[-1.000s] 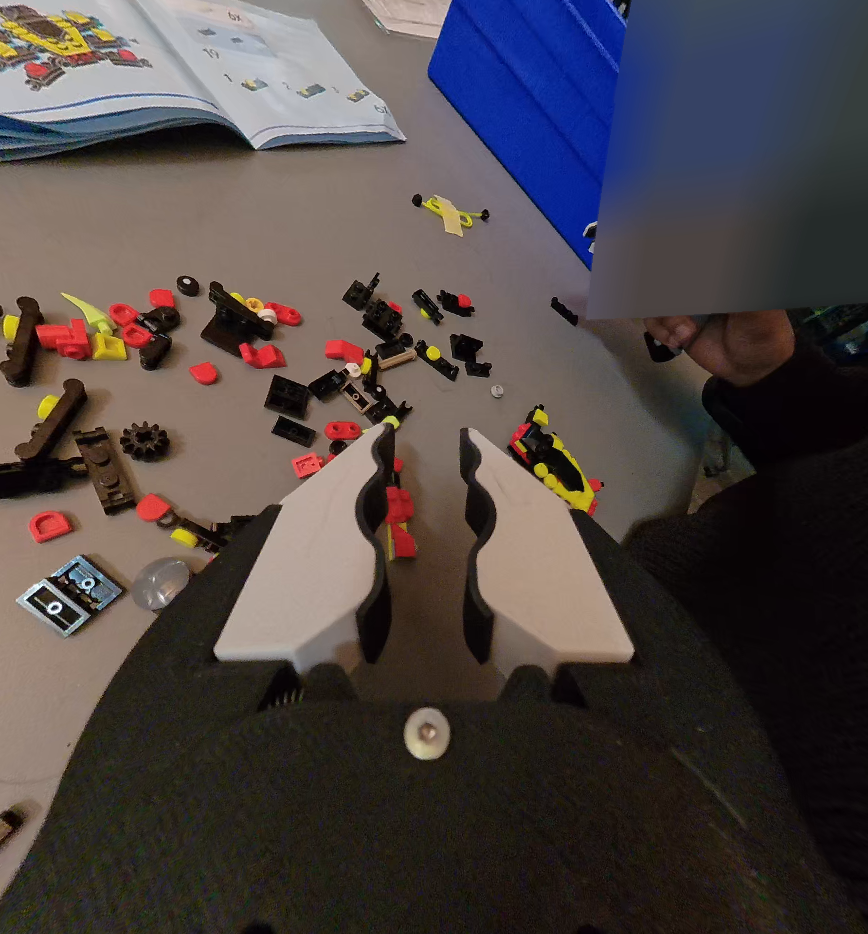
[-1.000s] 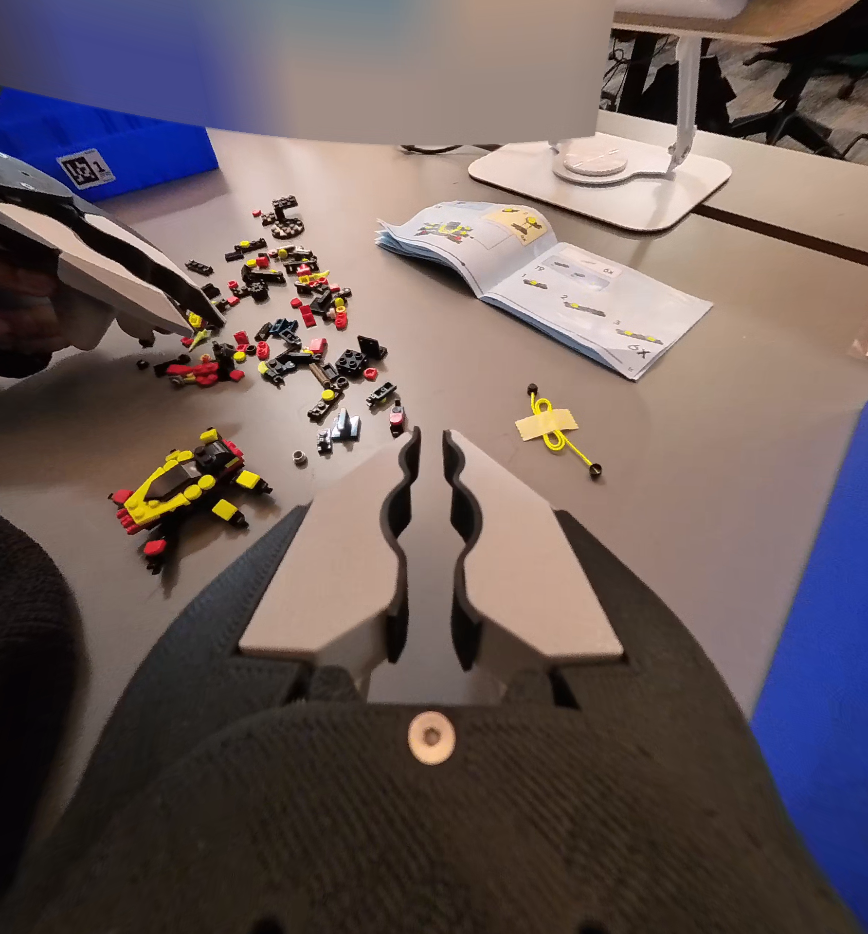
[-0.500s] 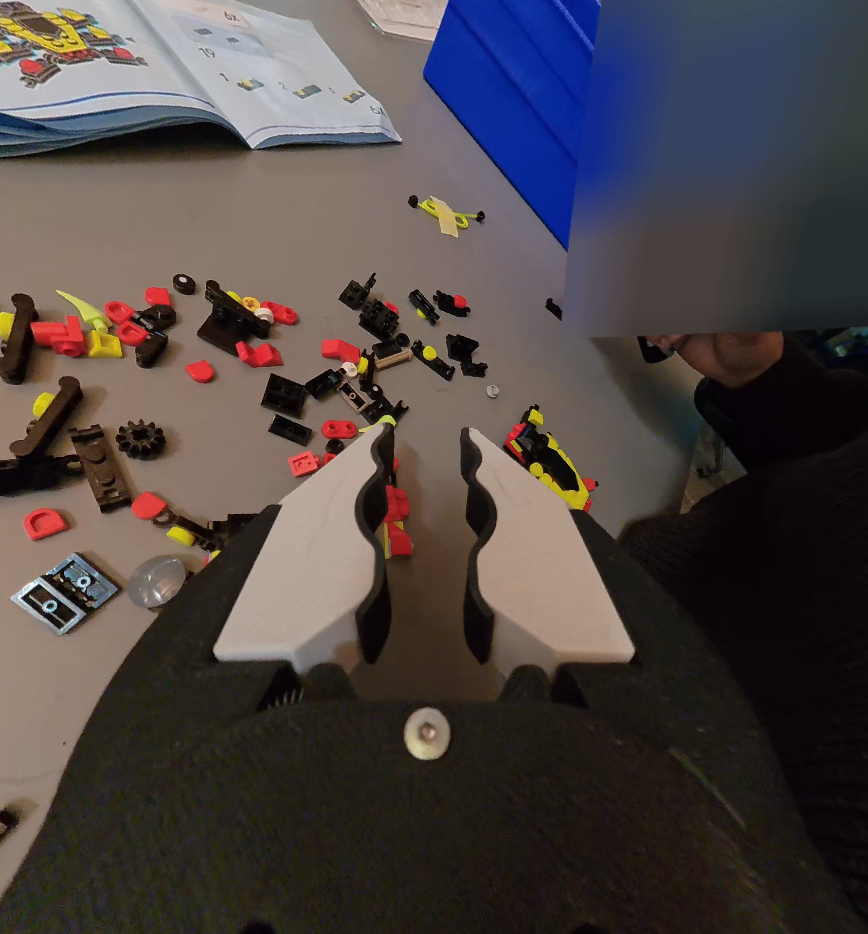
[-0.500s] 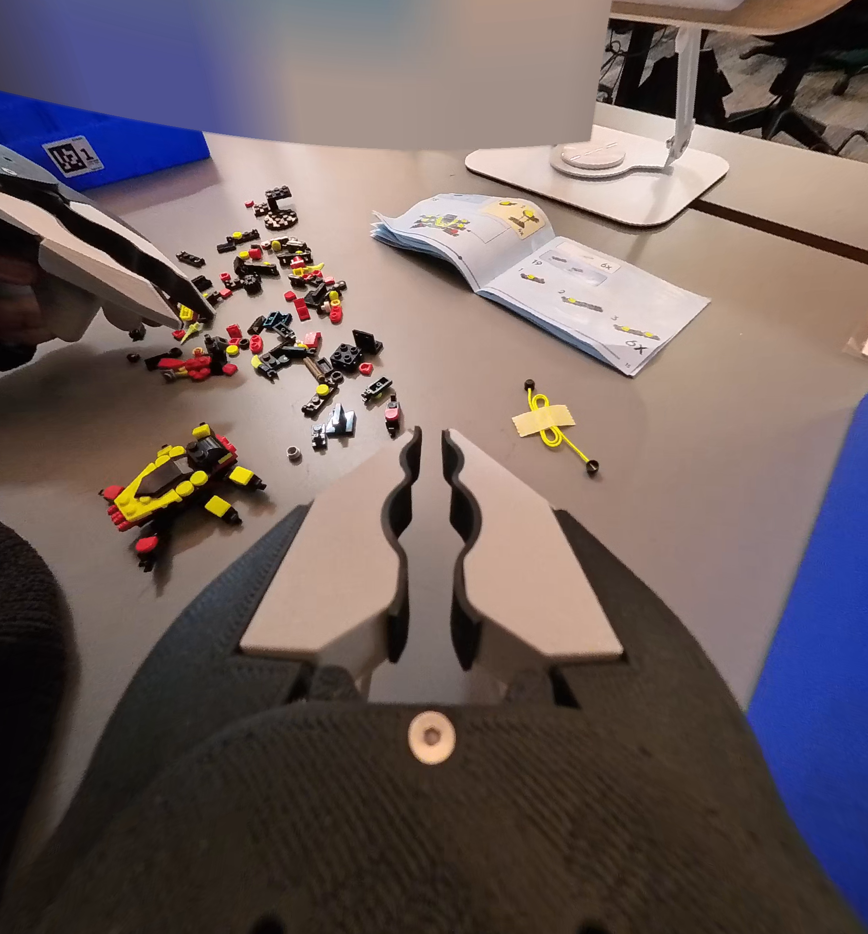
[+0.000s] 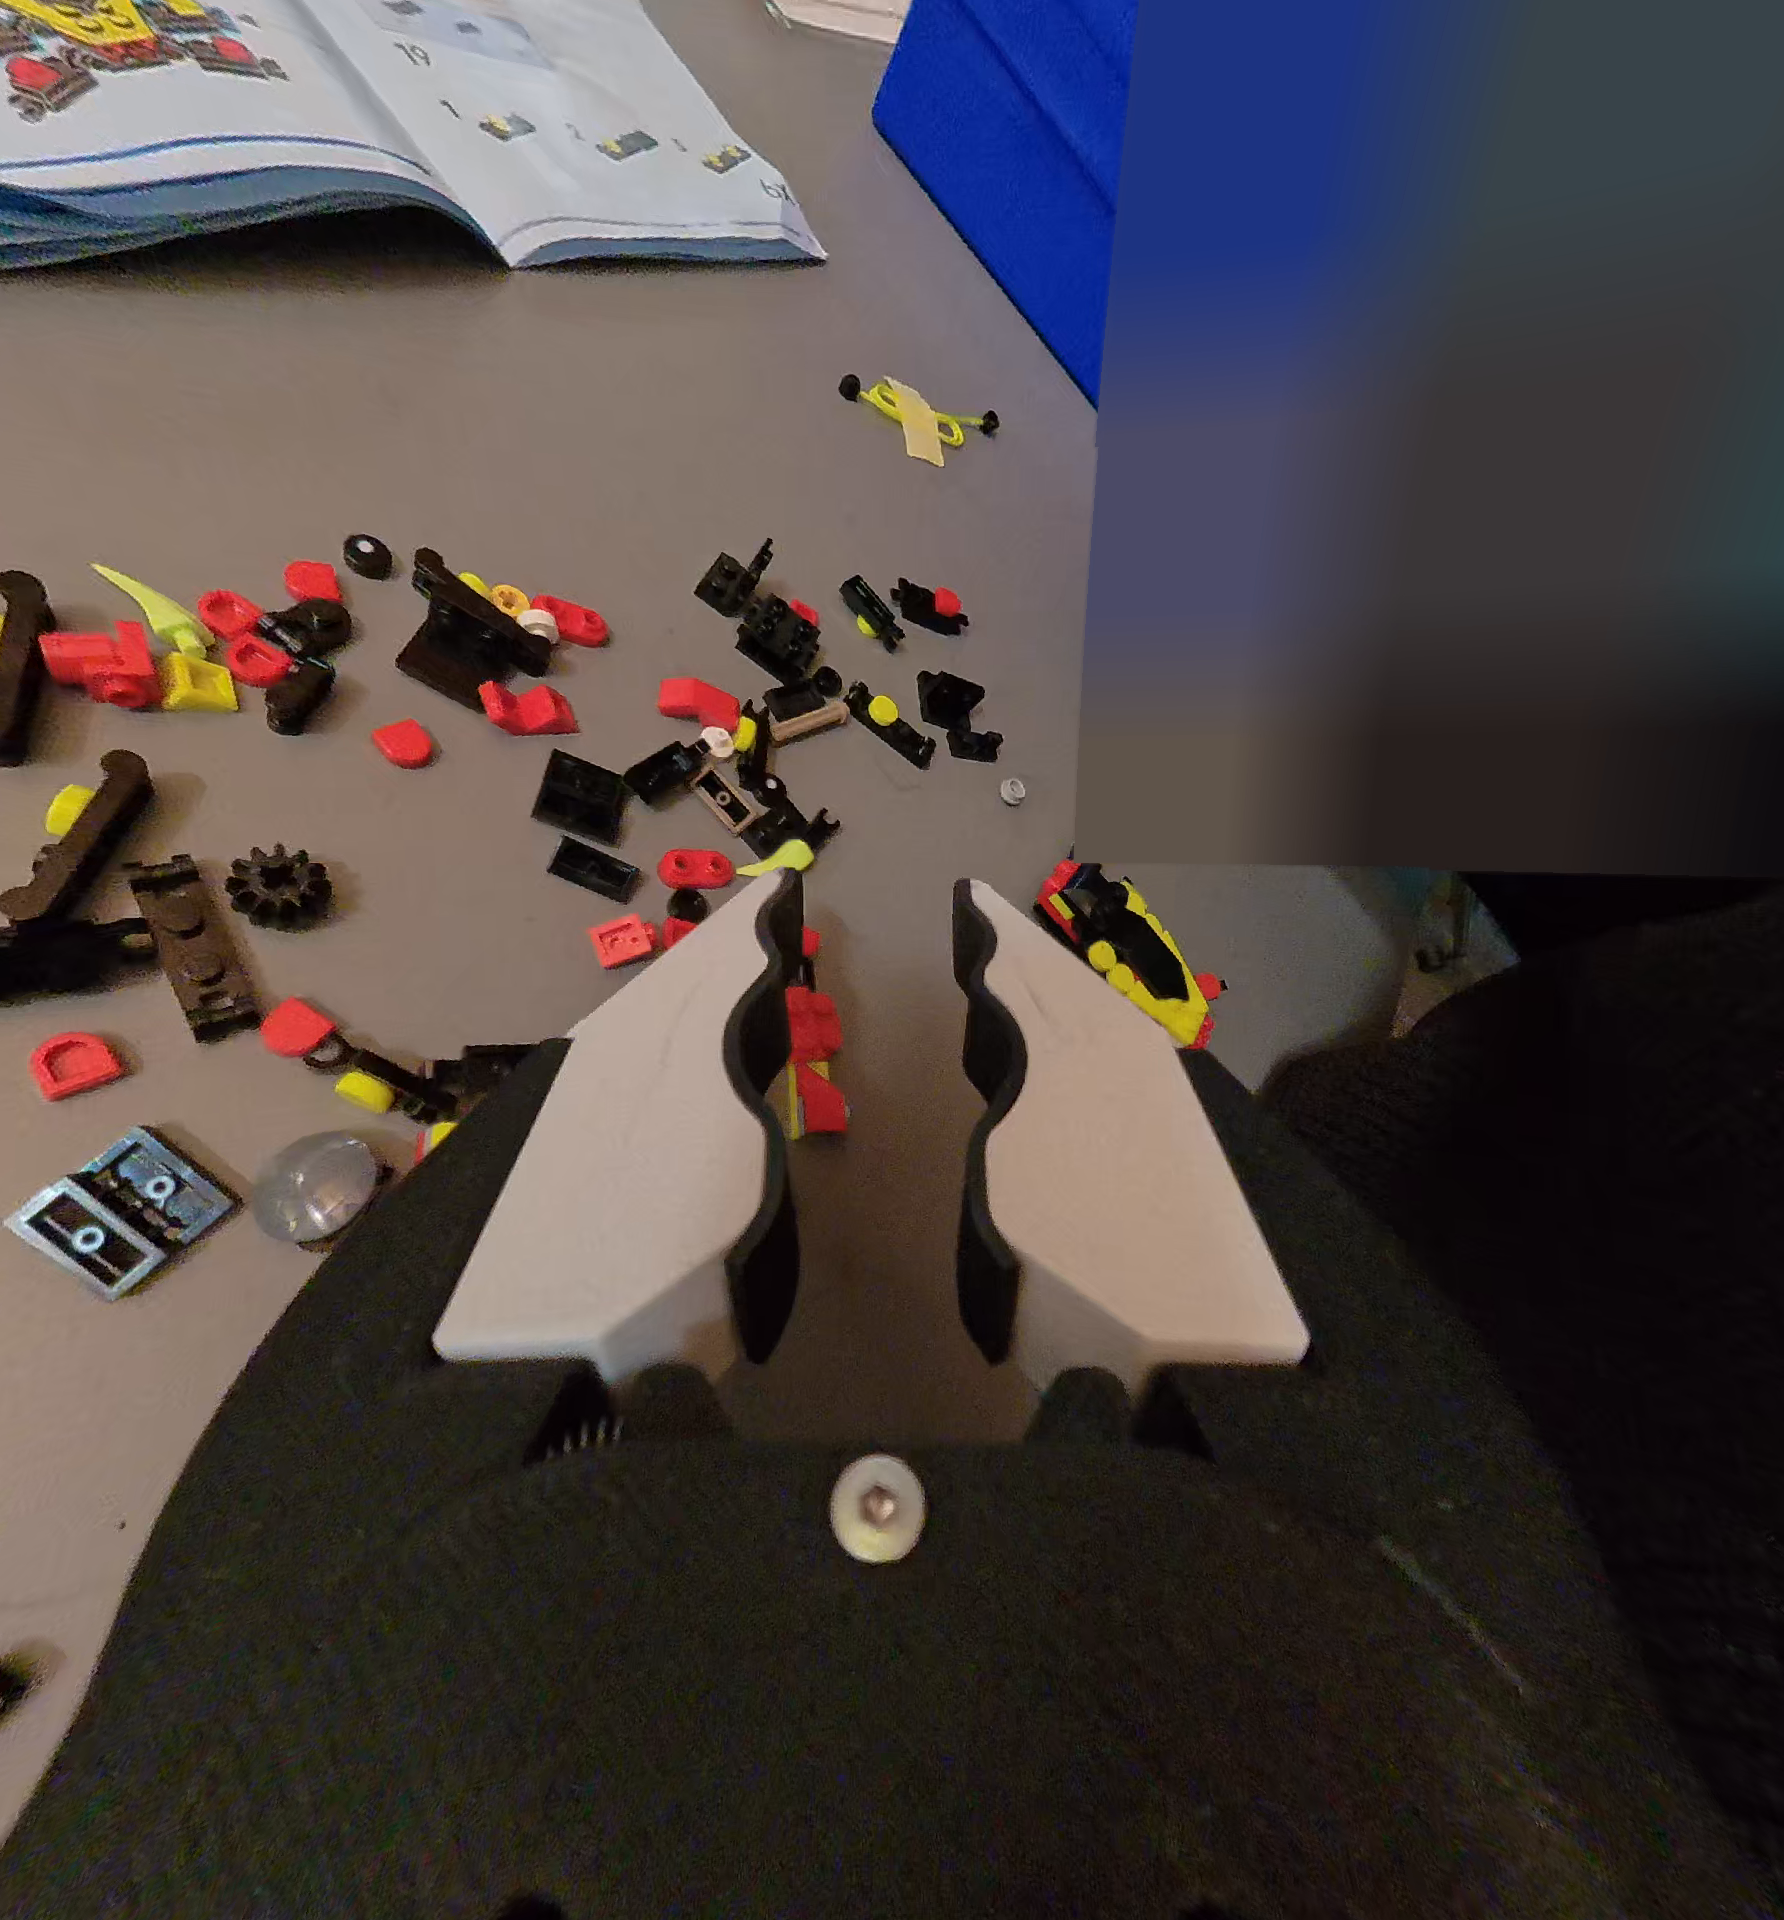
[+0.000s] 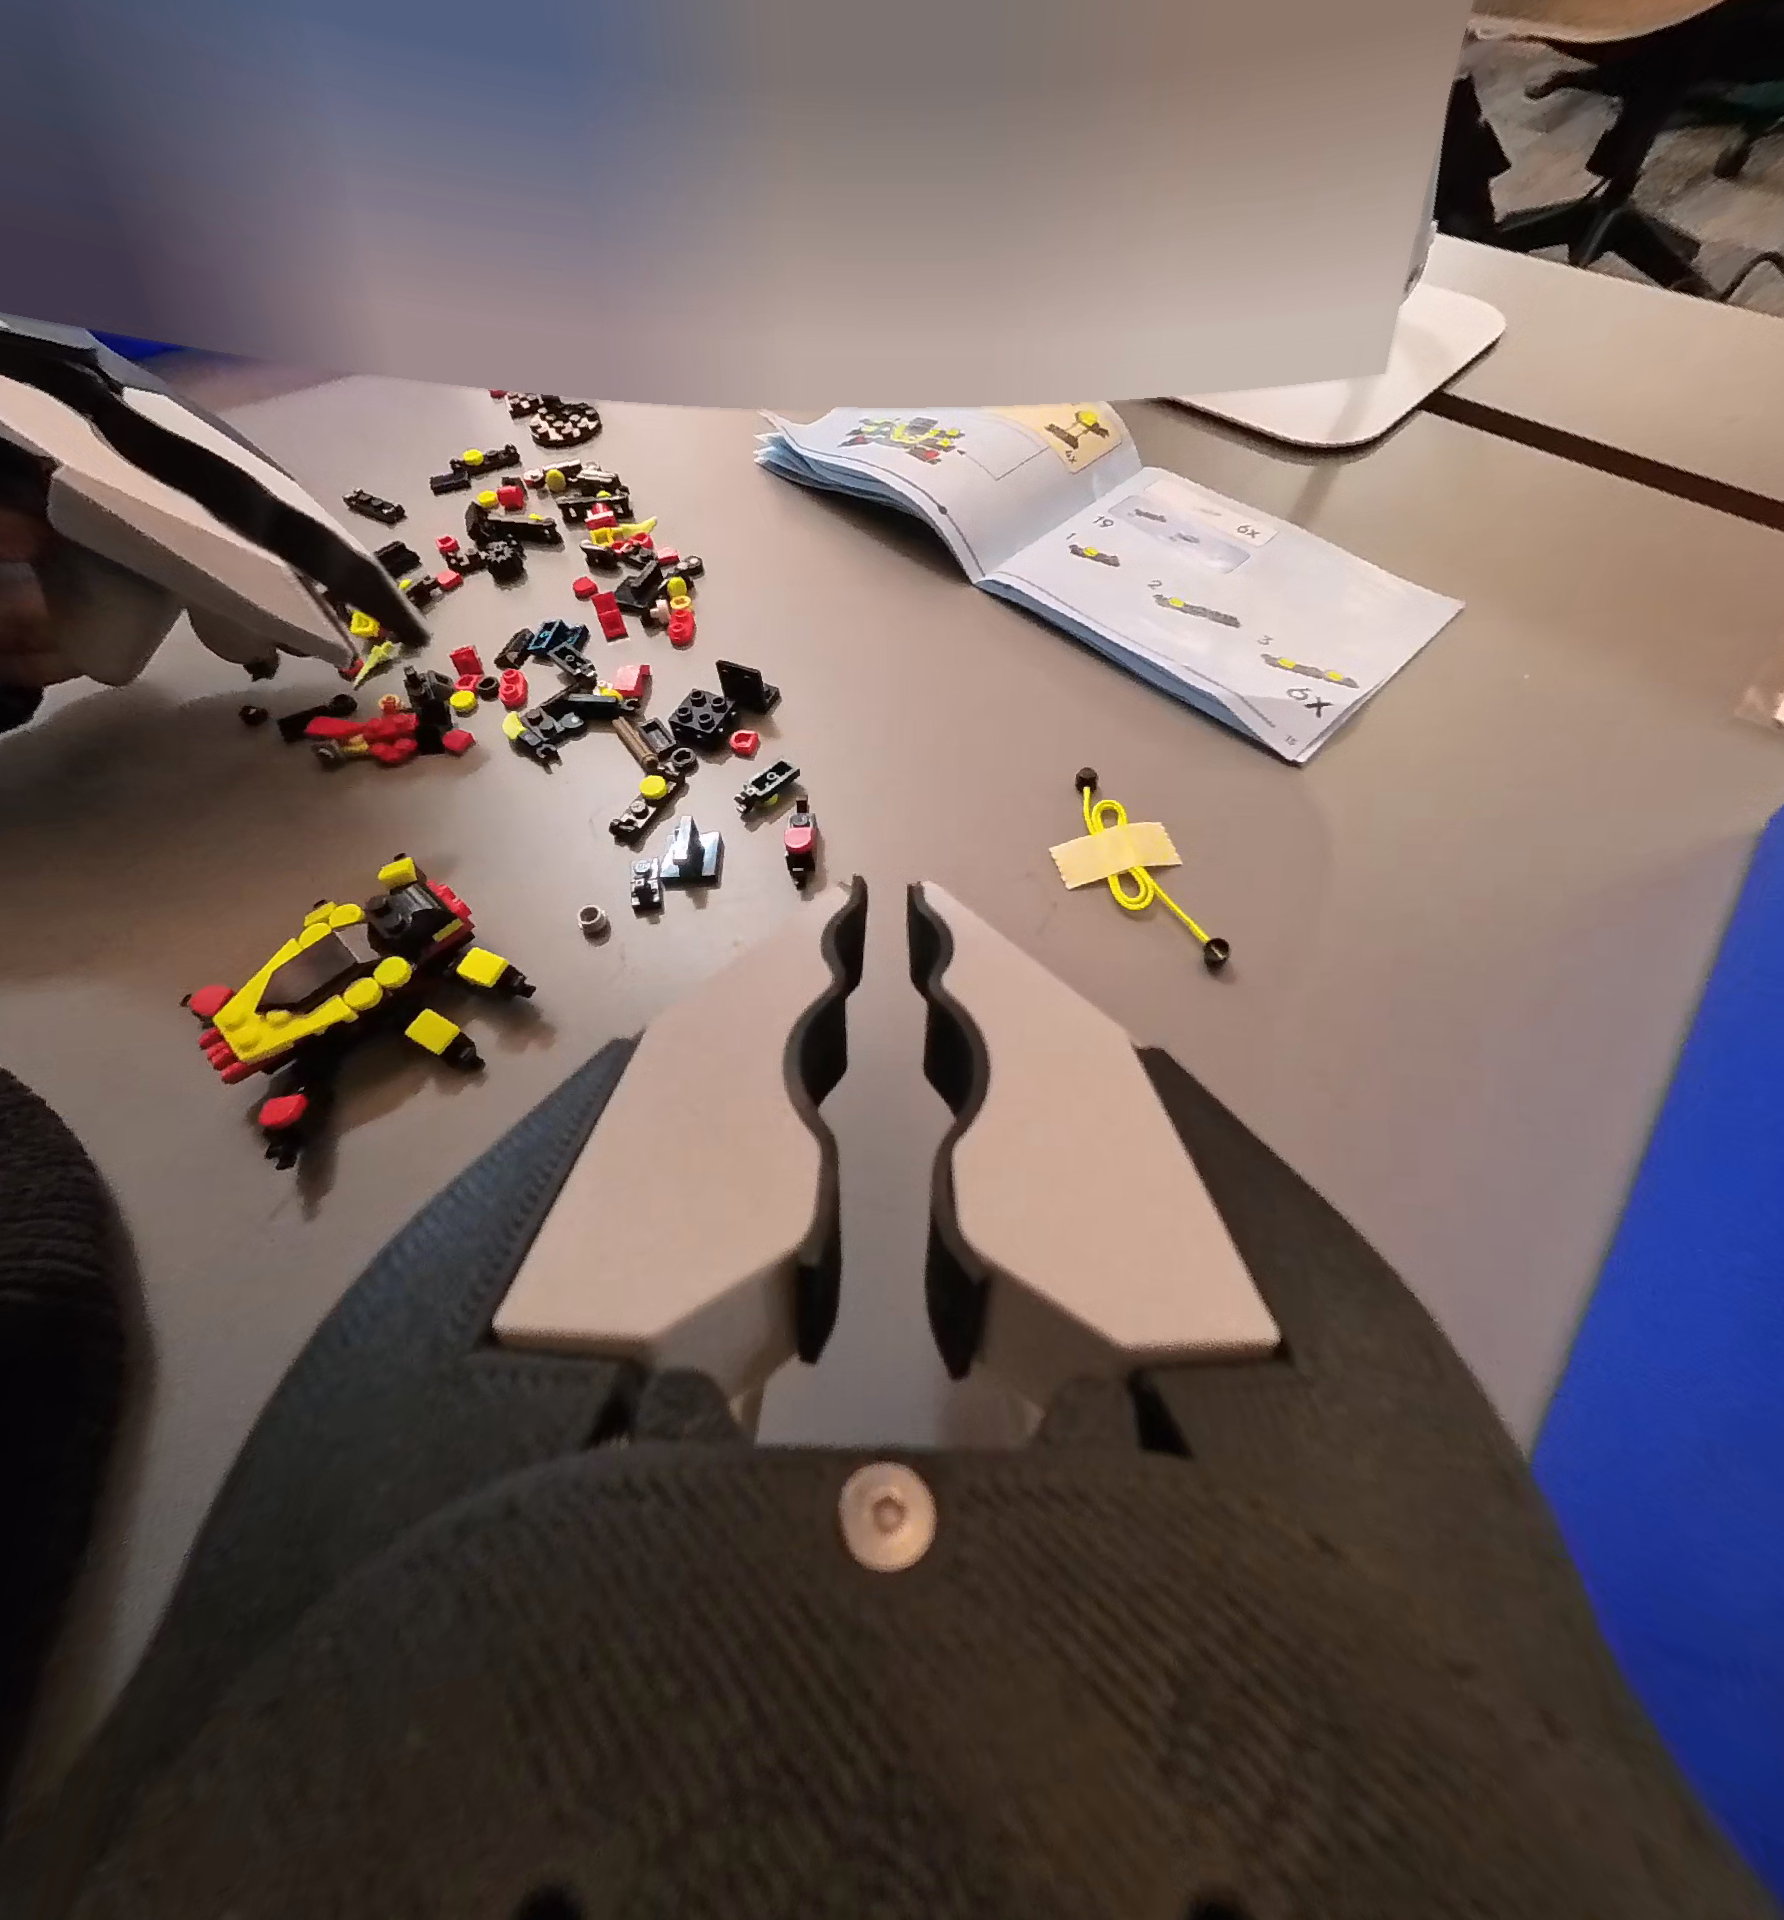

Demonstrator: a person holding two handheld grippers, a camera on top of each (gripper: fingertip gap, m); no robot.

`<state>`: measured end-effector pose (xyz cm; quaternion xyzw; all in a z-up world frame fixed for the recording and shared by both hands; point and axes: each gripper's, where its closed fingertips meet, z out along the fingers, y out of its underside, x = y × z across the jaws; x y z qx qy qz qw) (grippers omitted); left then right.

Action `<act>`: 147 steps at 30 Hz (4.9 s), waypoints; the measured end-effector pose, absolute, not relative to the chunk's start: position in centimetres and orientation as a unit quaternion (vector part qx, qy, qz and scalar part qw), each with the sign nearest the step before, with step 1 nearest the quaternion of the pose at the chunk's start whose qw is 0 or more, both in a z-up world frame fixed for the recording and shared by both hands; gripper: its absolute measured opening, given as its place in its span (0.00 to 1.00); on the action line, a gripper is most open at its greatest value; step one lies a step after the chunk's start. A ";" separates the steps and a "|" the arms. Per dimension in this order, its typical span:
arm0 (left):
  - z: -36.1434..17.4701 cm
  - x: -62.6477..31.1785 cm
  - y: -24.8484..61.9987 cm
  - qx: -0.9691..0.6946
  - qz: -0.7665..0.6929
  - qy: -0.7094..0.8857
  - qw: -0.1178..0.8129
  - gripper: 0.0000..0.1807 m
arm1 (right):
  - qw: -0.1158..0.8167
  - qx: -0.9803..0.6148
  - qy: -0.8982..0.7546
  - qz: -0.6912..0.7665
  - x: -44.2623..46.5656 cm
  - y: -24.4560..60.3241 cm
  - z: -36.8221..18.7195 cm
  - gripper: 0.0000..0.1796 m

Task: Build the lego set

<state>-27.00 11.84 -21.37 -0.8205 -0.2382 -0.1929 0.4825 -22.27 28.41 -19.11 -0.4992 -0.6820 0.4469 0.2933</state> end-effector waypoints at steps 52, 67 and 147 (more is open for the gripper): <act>-23.4 -22.3 14.0 -0.863 -0.188 -0.156 0.442 0.20 | 0.075 -0.403 -0.793 0.450 -19.9 17.8 -23.5 0.00; -23.5 -19.6 15.7 -0.882 -0.139 -0.105 0.439 0.28 | 0.099 -0.392 -0.805 0.434 -19.8 17.7 -23.5 0.00; -22.0 -23.6 12.7 -0.870 -0.143 -0.127 0.455 0.23 | 0.157 -0.455 -0.761 0.436 -21.4 21.3 -22.3 0.03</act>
